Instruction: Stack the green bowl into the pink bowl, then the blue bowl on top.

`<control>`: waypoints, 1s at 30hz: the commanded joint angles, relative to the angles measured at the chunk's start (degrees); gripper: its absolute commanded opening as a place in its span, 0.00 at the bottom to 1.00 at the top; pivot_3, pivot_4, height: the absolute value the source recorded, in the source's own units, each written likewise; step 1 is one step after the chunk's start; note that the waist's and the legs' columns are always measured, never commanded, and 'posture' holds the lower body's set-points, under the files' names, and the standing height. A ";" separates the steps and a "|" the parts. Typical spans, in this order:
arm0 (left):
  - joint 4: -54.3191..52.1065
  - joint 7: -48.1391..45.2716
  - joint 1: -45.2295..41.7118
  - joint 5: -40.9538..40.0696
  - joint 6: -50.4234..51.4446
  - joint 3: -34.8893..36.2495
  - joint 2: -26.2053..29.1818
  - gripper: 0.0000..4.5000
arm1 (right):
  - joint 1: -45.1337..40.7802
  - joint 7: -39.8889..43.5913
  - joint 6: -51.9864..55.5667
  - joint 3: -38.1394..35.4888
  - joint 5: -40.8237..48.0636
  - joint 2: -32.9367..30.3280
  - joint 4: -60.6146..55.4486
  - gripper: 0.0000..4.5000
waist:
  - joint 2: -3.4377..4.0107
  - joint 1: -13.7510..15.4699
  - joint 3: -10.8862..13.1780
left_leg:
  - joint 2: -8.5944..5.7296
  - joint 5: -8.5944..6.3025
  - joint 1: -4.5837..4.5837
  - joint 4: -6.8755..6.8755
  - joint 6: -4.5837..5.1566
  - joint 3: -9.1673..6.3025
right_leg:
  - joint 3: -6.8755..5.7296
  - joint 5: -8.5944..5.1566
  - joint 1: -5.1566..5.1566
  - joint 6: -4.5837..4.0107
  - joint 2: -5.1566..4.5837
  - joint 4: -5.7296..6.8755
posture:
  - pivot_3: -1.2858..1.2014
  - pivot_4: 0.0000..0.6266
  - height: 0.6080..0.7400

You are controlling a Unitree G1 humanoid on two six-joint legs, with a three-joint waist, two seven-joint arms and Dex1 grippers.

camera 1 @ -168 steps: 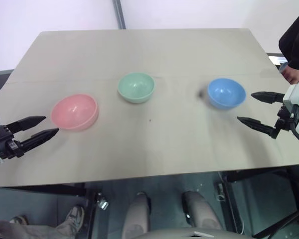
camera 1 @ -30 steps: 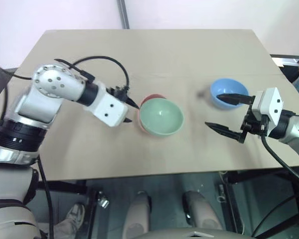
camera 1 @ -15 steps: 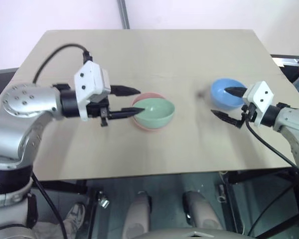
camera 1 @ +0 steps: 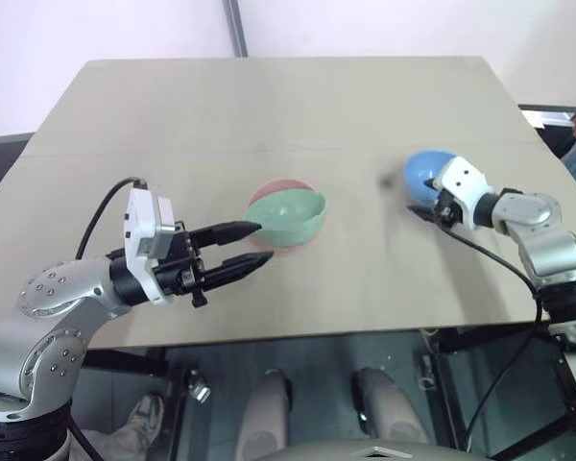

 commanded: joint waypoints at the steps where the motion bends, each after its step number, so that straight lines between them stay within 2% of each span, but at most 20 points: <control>1: -0.56 -0.53 1.50 -2.05 -0.70 2.40 1.20 0.54 | -2.37 -0.03 -4.10 -0.14 -2.26 -0.42 1.23 0.27 | 0.00 -0.23 0.00 | 0.00 0.00 0.00 -0.05 0.00 0.00 | 0.00 0.00 -0.01 0.00 0.00 -0.02 | 0.52 0.24 0.90; 3: -0.16 -0.80 2.25 -2.10 -1.27 2.82 1.55 0.54 | -2.39 0.49 -5.00 -0.36 -2.51 -0.17 1.83 0.05 | 0.00 -0.28 0.00 | 0.00 0.00 0.02 -0.20 0.00 0.00 | 0.00 0.00 -0.03 -0.02 -0.01 -0.08 | 0.52 0.24 0.90; 4: 0.07 -0.79 2.64 -2.09 -1.51 3.04 1.57 0.54 | -2.19 0.74 -5.27 -0.46 -2.61 -0.10 1.76 0.02 | 0.00 -0.28 0.00 | 0.00 0.00 0.01 -0.24 0.00 0.00 | 0.00 0.00 -0.06 -0.02 -0.01 -0.08 | 0.52 0.24 0.90; 7: 0.92 -1.40 4.52 -2.35 -1.81 4.04 1.57 0.54 | -1.31 1.92 -6.69 -0.88 -2.23 -0.20 -0.56 0.02 | 0.01 -0.30 0.01 | 0.00 0.00 0.02 -0.30 0.00 0.00 | 0.01 0.00 -0.07 -0.03 -0.01 -0.09 | 0.52 0.24 0.90; 13: 3.87 -2.90 9.89 -3.84 -2.24 7.97 1.39 0.54 | 1.81 10.98 1.62 -5.02 15.75 2.22 -26.14 0.02 | 0.10 -0.45 0.06 | 0.04 0.00 0.04 -0.47 0.00 0.00 | 0.02 -0.01 -0.14 -0.03 0.00 -0.09 | 0.52 0.24 0.90; 18: 5.81 -4.39 12.55 -2.47 -3.96 8.48 1.24 0.54 | -0.67 11.76 8.75 -1.61 21.99 6.15 -36.43 0.02 | 0.07 -0.04 0.04 | 0.03 0.00 0.04 -0.46 0.00 -0.02 | -0.01 -0.02 -0.11 -0.02 -0.01 -0.14 | 0.52 0.24 0.90; 22: 6.65 -4.95 13.90 -2.69 -4.51 9.07 1.57 0.54 | -4.15 10.19 11.02 2.81 20.99 11.52 -35.50 0.02 | 0.07 -0.18 0.04 | 0.04 0.00 0.06 -0.44 0.00 0.00 | -0.02 -0.03 -0.12 -0.01 0.00 -0.14 | 0.52 0.24 0.90; 26: 6.67 -4.84 15.75 -1.46 -5.84 10.37 1.48 0.54 | -8.42 7.37 8.69 6.58 16.46 18.19 -26.37 0.02 | 0.06 -0.50 0.04 | 0.06 0.00 0.07 -0.46 -0.01 0.01 | -0.01 -0.02 -0.17 -0.02 0.01 -0.12 | 0.52 0.24 0.90; 30: 6.14 -4.63 17.55 -1.82 -6.08 12.45 1.35 0.54 | -9.35 7.44 5.48 7.54 14.41 20.83 -22.78 0.02 | 0.06 -0.10 0.04 | 0.06 0.00 0.01 -0.52 -0.02 0.00 | -0.04 -0.02 -0.20 -0.05 0.00 -0.15 | 0.52 0.24 0.90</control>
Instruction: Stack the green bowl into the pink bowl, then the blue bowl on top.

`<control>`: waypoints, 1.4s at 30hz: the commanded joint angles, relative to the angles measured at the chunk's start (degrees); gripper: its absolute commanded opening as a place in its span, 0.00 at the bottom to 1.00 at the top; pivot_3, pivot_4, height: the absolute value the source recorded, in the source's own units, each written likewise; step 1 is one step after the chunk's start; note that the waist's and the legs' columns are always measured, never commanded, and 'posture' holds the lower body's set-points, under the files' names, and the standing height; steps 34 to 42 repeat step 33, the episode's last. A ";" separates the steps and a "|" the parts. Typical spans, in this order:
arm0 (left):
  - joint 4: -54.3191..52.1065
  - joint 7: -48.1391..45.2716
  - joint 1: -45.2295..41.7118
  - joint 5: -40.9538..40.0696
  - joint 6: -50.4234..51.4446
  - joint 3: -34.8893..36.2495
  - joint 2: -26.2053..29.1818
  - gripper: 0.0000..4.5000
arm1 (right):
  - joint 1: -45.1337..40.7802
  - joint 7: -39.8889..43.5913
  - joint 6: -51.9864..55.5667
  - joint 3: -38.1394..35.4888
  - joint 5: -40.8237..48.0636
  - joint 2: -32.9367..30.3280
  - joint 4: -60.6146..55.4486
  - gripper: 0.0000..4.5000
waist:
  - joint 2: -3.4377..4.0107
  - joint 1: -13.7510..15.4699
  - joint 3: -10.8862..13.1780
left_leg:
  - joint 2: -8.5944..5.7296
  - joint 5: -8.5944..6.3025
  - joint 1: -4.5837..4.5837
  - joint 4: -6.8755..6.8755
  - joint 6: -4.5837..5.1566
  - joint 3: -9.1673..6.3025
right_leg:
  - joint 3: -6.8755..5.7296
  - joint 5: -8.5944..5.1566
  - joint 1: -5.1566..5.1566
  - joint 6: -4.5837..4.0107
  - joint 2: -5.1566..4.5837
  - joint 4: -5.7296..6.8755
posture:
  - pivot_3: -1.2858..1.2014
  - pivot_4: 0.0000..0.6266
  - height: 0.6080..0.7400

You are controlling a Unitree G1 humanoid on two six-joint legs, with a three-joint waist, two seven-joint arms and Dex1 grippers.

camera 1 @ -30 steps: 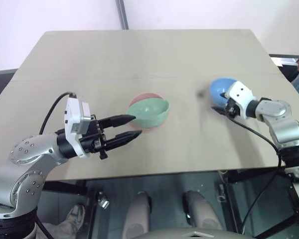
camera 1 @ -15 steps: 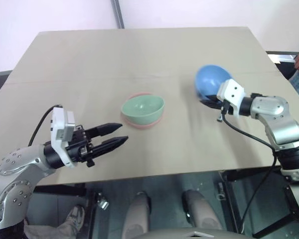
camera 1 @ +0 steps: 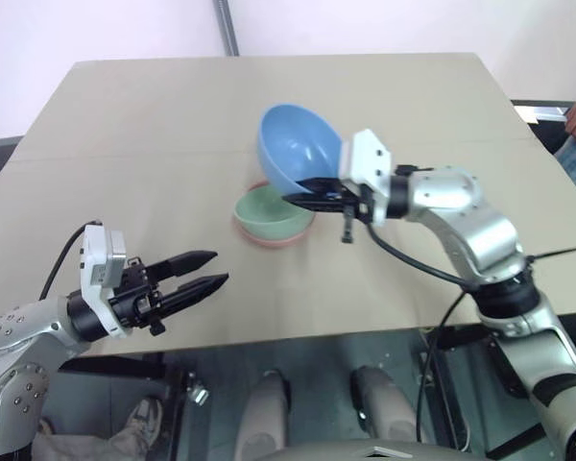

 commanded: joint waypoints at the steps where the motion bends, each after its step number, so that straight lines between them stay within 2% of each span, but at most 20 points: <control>1: -1.02 -0.12 1.54 -0.22 -1.39 3.51 0.18 0.54 | -1.74 0.05 -3.34 0.06 -1.31 1.53 0.99 0.02 | 0.00 0.10 0.00 | -0.01 0.00 -0.04 -0.01 0.00 0.00 | 0.00 0.00 -0.02 0.00 -0.02 -0.03 | 0.52 0.24 0.90; 5: -1.71 0.25 3.33 -0.17 -1.78 4.77 -0.26 0.54 | -1.89 3.78 -2.29 1.79 -0.57 2.15 2.42 0.02 | 0.01 -0.05 0.00 | -0.01 0.00 -0.02 -0.09 -0.01 0.00 | 0.00 0.00 -0.05 -0.01 -0.02 -0.02 | 0.52 0.24 0.90; 8: -2.36 0.86 4.06 -0.62 -1.76 5.12 -0.44 0.54 | -1.03 5.87 -4.63 3.27 -2.45 1.48 3.46 0.27 | 0.00 -0.12 0.00 | 0.00 0.00 0.02 -0.12 -0.01 0.00 | 0.00 0.00 -0.05 -0.01 -0.01 -0.02 | 0.52 0.24 0.90; 9: -2.49 1.13 4.24 -0.66 -1.75 5.18 -0.54 0.54 | -0.94 5.15 -6.28 3.12 -3.39 1.66 3.68 0.40 | 0.00 -0.13 0.00 | 0.00 0.00 0.03 -0.12 -0.01 0.01 | -0.01 -0.01 -0.05 0.00 -0.01 -0.02 | 0.52 0.24 0.90; 11: -2.77 1.47 4.60 -0.63 -1.83 5.21 -0.71 0.54 | -1.22 4.68 -7.50 2.55 -3.84 1.90 3.67 0.57 | 0.00 -0.12 0.00 | 0.00 0.00 0.02 -0.12 -0.01 0.01 | 0.00 -0.01 -0.05 0.01 -0.02 -0.02 | 0.52 0.24 0.90; 12: -3.03 1.82 4.77 -0.37 -2.01 5.09 -0.89 0.54 | -1.76 4.91 -7.16 1.25 -2.75 1.75 2.71 0.68 | 0.00 -0.12 0.00 | 0.00 0.00 0.02 -0.11 -0.01 0.01 | 0.00 -0.01 -0.05 0.01 -0.02 -0.02 | 0.52 0.24 0.90; 19: -3.92 6.69 3.43 5.45 -5.95 2.72 -2.90 0.54 | 0.98 2.67 -2.18 -5.91 2.65 -1.51 -6.78 0.68 | -0.01 0.00 -0.01 | 0.00 0.00 0.01 -0.11 -0.01 0.01 | 0.00 -0.01 -0.05 0.00 -0.02 -0.03 | 0.52 0.24 0.90; 23: -2.17 8.73 1.49 5.56 -8.80 2.82 -6.58 0.54 | 9.01 -0.02 5.13 -12.57 4.65 -9.64 -16.06 0.68 | -0.09 0.69 -0.05 | -0.02 -0.01 -0.01 -0.11 -0.01 0.00 | 0.00 -0.01 -0.02 0.00 -0.04 -0.06 | 0.52 0.24 0.90; 26: -1.06 6.89 2.60 7.77 -10.73 3.54 -5.55 0.54 | 16.87 0.64 8.70 -17.11 5.94 -17.15 -21.03 0.68 | -0.06 0.75 -0.04 | -0.05 -0.01 -0.04 -0.11 -0.01 0.02 | 0.02 -0.01 -0.02 0.00 -0.06 -0.13 | 0.52 0.24 0.90; 29: 0.10 5.24 3.70 6.12 -9.91 5.08 -4.54 0.54 | 24.44 1.60 12.70 -23.23 8.81 -24.06 -24.74 0.68 | -0.05 0.76 -0.03 | -0.03 -0.01 -0.01 -0.13 0.00 0.04 | 0.04 -0.17 -0.03 0.15 -0.04 -0.12 | 0.52 0.24 0.90; 32: 0.98 3.44 5.02 5.37 -9.16 6.21 -3.20 0.54 | 29.24 2.11 15.10 -27.86 11.80 -28.37 -26.85 0.68 | -0.06 0.17 -0.03 | -0.02 -0.01 0.06 -0.13 0.00 0.13 | 0.12 -0.29 -0.03 0.02 -0.04 -0.10 | 0.52 0.24 0.90; 42: 1.34 2.80 5.29 5.64 -9.22 6.46 -2.54 0.54 | 30.08 2.10 15.64 -28.85 12.51 -29.19 -27.20 0.68 | -0.06 0.17 -0.03 | -0.02 -0.01 0.06 -0.12 0.00 0.13 | 0.13 -0.30 -0.03 0.02 -0.04 -0.09 | 0.52 0.24 0.90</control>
